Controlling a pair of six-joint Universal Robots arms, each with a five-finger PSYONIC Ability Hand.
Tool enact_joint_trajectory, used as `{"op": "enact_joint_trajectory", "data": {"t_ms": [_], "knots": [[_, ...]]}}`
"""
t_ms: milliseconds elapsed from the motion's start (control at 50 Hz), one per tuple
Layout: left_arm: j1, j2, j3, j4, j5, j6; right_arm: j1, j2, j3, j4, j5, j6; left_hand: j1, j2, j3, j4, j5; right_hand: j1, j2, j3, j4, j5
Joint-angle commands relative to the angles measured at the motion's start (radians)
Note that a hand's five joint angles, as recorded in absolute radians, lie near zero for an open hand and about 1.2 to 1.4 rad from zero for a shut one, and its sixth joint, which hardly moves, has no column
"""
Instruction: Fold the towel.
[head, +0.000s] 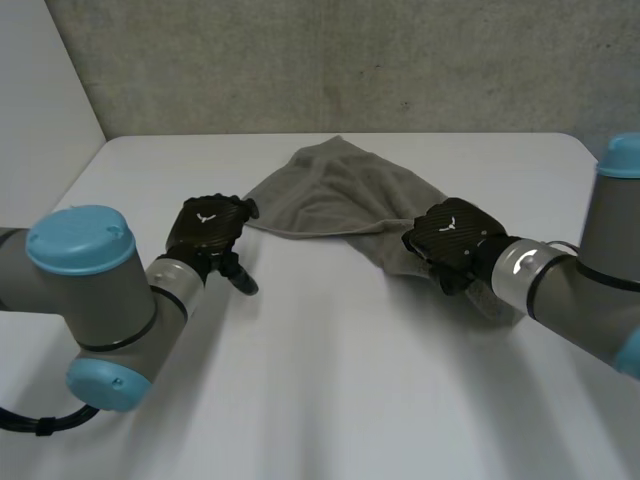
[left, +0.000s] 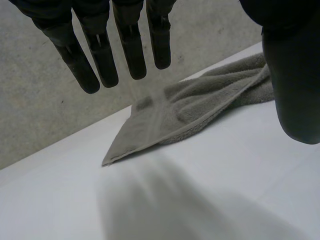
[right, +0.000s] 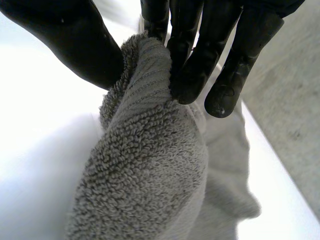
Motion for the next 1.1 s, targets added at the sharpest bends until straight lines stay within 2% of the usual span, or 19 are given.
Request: {"op": "enact_joint_trajectory", "data": {"t_ms": [20, 200, 360, 440, 460, 480, 520, 700, 820, 840, 860, 880, 900, 940, 980, 1020, 1040, 1080, 1100], "knots": [[-0.042, -0.061, 0.049, 0.097, -0.002, 0.002, -0.005, -0.229, 0.122, -0.004, -0.065, 0.004, -0.046, -0.057, -0.040, -0.050, -0.025, 0.101, 0.065, 0.057, 0.060, 0.068], [-0.116, -0.180, 0.165, 0.134, -0.002, 0.003, -0.009, -0.534, 0.166, 0.009, -0.109, 0.014, -0.046, -0.057, -0.040, -0.050, -0.025, 0.101, 0.065, 0.057, 0.060, 0.068], [-0.148, -0.317, 0.261, 0.102, 0.000, 0.020, -0.015, -0.640, 0.205, 0.009, -0.138, 0.013, -0.029, -0.040, -0.023, -0.032, -0.007, 0.101, 0.065, 0.057, 0.060, 0.068], [-0.150, -0.346, 0.276, 0.077, -0.003, 0.077, -0.035, -0.646, 0.220, 0.010, -0.138, 0.013, 0.065, 0.054, 0.071, 0.062, 0.087, 0.101, 0.065, 0.057, 0.060, 0.068], [-0.150, -0.352, 0.281, 0.075, -0.008, 0.104, -0.041, -0.648, 0.232, 0.010, -0.138, 0.011, 0.242, 0.231, 0.248, 0.239, 0.264, 0.101, 0.065, 0.057, 0.060, 0.068], [-0.150, -0.352, 0.281, 0.075, -0.008, 0.104, -0.041, -0.648, 0.232, 0.010, -0.138, 0.011, 0.244, 0.233, 0.250, 0.241, 0.266, 0.101, 0.065, 0.057, 0.060, 0.068], [-0.148, -0.346, 0.282, 0.077, -0.012, 0.130, -0.043, -0.646, 0.257, 0.010, -0.141, 0.010, 0.916, 0.905, 0.922, 0.912, 0.938, 0.101, 0.065, 0.057, 0.060, 0.068], [-0.119, -0.223, 0.238, 0.082, -0.084, 0.130, -0.091, -0.619, 0.272, -0.017, -0.143, -0.009, 0.919, 0.908, 0.925, 0.916, 0.941, 0.101, 0.065, 0.057, 0.060, 0.068], [-0.053, -0.041, 0.106, 0.109, -0.087, 0.132, -0.146, -0.445, 0.283, 0.015, -0.217, -0.194, 0.919, 0.908, 0.925, 0.916, 0.941, 0.101, 0.065, 0.057, 0.060, 0.068], [-0.050, -0.004, 0.074, 0.111, -0.086, 0.132, -0.149, -0.415, 0.287, 0.045, -0.230, -0.278, 0.919, 0.908, 0.925, 0.916, 0.941, -0.078, -0.114, -0.122, -0.119, -0.112], [-0.050, -0.004, 0.073, 0.111, -0.086, 0.132, -0.149, -0.384, 0.287, 0.099, -0.234, -0.374, 0.919, 0.908, 0.925, 0.916, 0.941, -0.463, -0.500, -0.508, -0.504, -0.497], [-0.050, 0.025, 0.046, 0.111, -0.084, 0.132, -0.149, -0.384, 0.287, 0.099, -0.234, -0.375, 0.919, 0.908, 0.925, 0.916, 0.941, -0.467, -0.504, -0.512, -0.508, -0.501], [-0.050, 0.048, 0.019, 0.111, -0.080, 0.132, -0.152, -0.360, 0.281, 0.157, -0.231, -0.466, 0.919, 0.908, 0.925, 0.916, 0.941, -0.990, -1.027, -1.035, -1.031, -1.024], [-0.050, 0.065, -0.009, 0.111, -0.074, 0.132, -0.155, -0.353, 0.269, 0.220, -0.237, -0.519, 0.919, 0.908, 0.925, 0.916, 0.941, -1.120, -1.157, -1.165, -1.161, -1.154], [-0.050, 0.077, -0.032, 0.111, -0.067, 0.132, -0.143, -0.350, 0.246, 0.252, -0.243, -0.516, 0.919, 0.908, 0.925, 0.916, 0.941, -1.120, -1.157, -1.165, -1.161, -1.154], [-0.045, 0.111, -0.077, 0.112, -0.058, 0.129, -0.132, -0.341, 0.159, 0.251, -0.235, -0.337, 0.919, 0.908, 0.925, 0.916, 0.941, -1.120, -1.157, -1.165, -1.161, -1.154], [-0.045, 0.111, -0.077, 0.112, -0.058, 0.129, -0.132, -0.341, 0.159, 0.251, -0.235, -0.335, 0.919, 0.908, 0.925, 0.916, 0.941, -1.120, -1.157, -1.165, -1.161, -1.154], [-0.029, 0.131, -0.120, 0.112, -0.058, 0.129, -0.133, -0.338, 0.052, 0.237, -0.235, -0.041, 0.919, 0.908, 0.925, 0.916, 0.941, -1.120, -1.157, -1.165, -1.161, -1.154], [-0.028, 0.131, -0.120, 0.112, -0.058, 0.129, -0.134, -0.338, 0.051, 0.237, -0.235, -0.039, 0.919, 0.908, 0.925, 0.916, 0.941, -1.120, -1.157, -1.165, -1.161, -1.154]]}}
